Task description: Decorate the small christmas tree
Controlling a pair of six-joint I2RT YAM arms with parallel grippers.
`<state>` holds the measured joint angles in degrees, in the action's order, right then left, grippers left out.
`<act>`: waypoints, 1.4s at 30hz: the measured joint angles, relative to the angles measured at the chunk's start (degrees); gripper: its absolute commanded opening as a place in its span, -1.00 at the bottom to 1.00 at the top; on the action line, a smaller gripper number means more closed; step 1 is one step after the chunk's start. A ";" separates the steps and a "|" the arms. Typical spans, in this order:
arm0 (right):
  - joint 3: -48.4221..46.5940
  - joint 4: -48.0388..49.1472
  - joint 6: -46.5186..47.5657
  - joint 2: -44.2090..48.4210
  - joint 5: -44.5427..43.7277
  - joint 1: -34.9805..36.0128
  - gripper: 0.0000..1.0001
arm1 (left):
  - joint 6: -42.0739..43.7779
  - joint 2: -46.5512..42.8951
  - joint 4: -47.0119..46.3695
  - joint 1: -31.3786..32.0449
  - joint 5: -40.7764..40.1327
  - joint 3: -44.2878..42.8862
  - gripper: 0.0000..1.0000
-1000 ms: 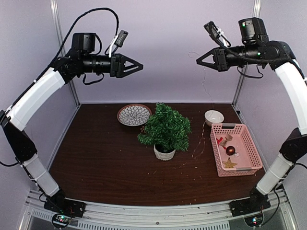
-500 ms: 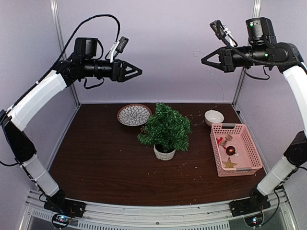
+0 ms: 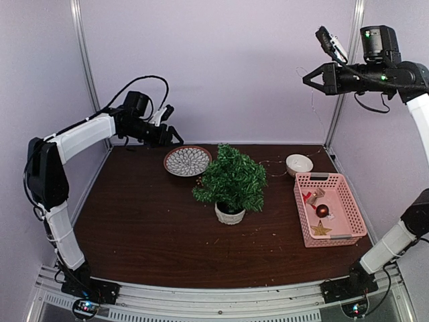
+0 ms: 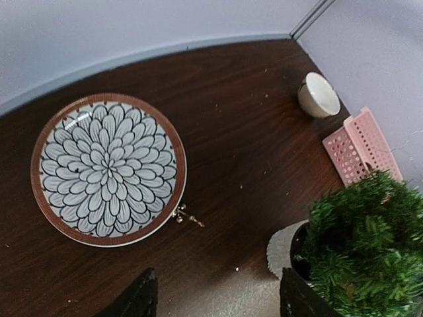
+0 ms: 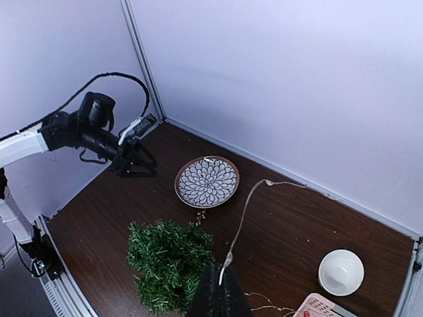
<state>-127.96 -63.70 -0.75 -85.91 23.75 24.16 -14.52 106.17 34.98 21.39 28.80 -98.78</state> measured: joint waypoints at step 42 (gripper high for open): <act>-1.33 -12.17 4.90 2.38 0.59 -0.94 -1.00 | -29.66 16.87 -0.48 16.09 -32.22 4.66 0.34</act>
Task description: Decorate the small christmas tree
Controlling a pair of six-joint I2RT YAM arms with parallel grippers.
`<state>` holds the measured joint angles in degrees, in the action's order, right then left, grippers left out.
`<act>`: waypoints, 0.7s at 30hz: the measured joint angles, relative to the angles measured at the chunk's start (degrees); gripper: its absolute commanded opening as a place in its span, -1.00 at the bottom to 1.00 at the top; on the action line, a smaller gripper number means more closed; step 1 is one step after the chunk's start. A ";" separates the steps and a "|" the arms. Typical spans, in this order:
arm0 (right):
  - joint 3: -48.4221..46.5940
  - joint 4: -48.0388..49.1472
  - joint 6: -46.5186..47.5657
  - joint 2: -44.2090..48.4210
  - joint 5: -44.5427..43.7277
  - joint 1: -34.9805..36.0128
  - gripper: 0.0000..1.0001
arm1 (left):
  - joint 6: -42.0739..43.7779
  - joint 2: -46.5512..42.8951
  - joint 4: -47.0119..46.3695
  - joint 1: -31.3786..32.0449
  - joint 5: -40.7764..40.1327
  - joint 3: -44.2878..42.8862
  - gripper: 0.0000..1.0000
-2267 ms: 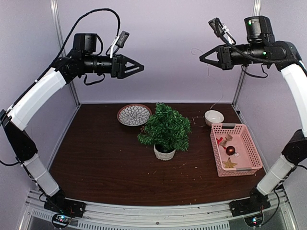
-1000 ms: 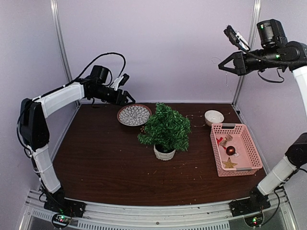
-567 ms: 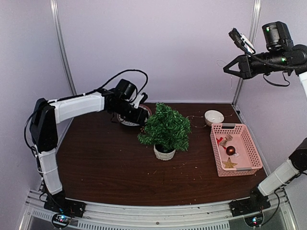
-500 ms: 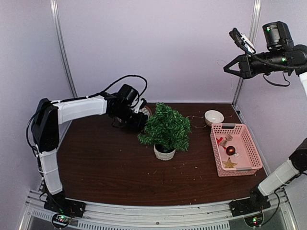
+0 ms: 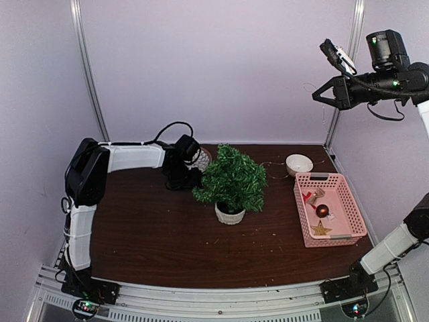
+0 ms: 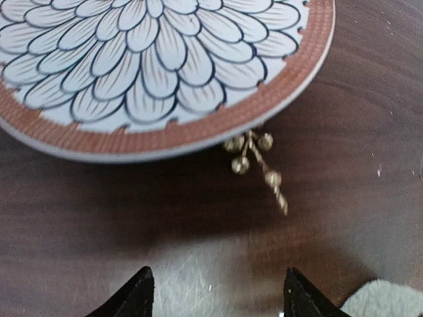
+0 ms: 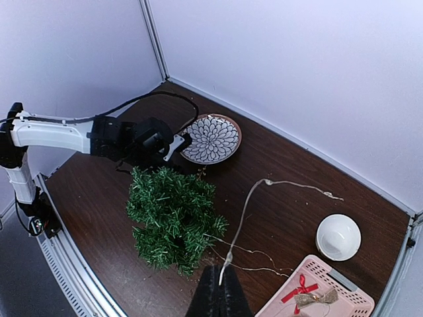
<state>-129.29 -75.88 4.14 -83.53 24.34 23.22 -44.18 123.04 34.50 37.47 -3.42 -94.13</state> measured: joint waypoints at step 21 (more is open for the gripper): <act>-0.24 -0.22 0.15 -0.81 -0.17 0.00 -1.00 | 0.50 15.78 0.37 0.74 -7.96 -18.82 -0.19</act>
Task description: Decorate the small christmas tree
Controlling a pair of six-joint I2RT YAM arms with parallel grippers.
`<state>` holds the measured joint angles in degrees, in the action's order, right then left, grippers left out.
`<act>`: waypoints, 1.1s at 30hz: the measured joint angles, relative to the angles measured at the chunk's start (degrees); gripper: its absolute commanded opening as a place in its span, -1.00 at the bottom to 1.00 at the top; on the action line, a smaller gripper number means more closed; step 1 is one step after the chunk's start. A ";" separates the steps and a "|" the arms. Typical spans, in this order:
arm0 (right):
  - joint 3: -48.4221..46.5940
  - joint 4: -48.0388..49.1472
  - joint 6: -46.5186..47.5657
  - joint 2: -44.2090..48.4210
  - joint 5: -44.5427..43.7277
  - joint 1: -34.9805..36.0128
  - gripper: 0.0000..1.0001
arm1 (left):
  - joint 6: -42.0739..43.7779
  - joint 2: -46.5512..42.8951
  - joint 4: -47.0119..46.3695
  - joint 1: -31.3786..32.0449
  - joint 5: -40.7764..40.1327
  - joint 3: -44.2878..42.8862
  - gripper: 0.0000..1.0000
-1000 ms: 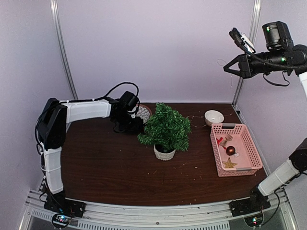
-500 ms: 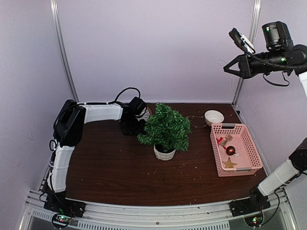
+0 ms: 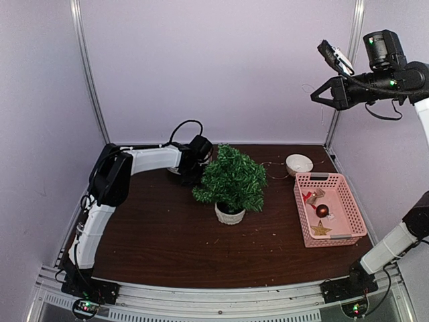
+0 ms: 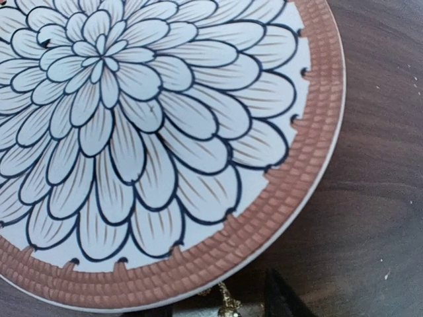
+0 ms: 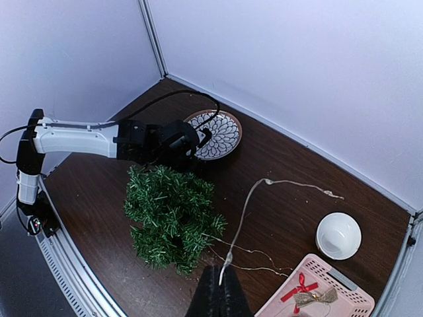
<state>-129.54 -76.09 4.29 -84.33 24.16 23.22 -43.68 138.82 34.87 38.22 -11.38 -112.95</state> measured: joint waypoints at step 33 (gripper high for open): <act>8.24 6.97 -2.01 1.31 0.72 -0.81 -1.00 | 19.39 -52.96 2.78 6.58 6.56 55.36 -1.00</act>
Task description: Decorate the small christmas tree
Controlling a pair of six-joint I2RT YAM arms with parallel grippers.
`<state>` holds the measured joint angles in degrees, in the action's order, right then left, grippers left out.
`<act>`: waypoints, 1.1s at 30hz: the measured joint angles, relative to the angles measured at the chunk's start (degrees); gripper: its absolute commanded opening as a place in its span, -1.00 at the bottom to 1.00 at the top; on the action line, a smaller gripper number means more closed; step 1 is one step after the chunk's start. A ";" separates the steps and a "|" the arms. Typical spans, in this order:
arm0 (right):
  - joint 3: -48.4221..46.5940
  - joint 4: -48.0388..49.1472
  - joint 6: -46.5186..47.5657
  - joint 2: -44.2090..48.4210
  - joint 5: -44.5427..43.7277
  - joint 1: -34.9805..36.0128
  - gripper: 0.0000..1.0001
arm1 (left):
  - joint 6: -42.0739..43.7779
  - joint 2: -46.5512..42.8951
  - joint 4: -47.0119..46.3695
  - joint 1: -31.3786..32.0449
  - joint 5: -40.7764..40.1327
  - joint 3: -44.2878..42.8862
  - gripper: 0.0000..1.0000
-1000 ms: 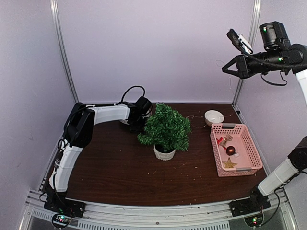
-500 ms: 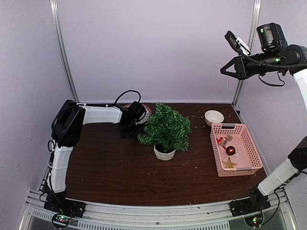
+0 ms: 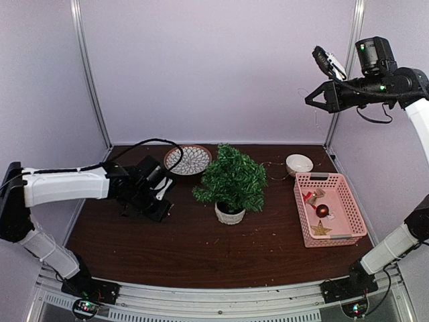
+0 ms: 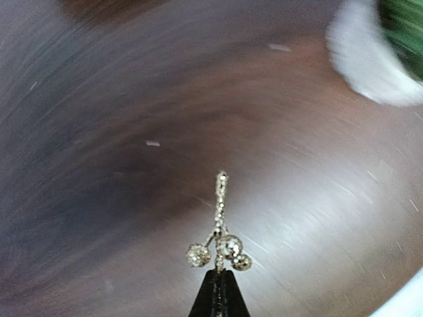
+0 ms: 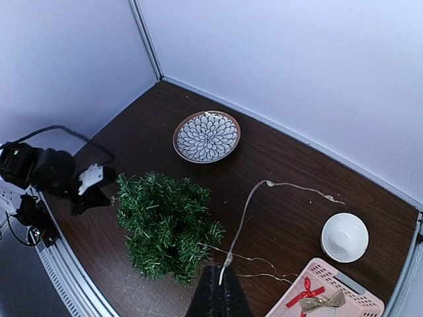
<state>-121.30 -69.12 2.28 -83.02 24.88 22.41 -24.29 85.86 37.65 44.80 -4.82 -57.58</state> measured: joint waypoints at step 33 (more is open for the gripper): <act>9.20 8.92 -7.65 6.27 1.73 -8.22 -1.00 | 33.64 42.16 -7.98 26.14 15.72 -64.63 -1.00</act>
<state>-112.09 -60.20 -5.37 -76.75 26.61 14.20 9.34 128.03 29.67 70.94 10.90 -122.21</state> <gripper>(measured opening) 0.018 0.009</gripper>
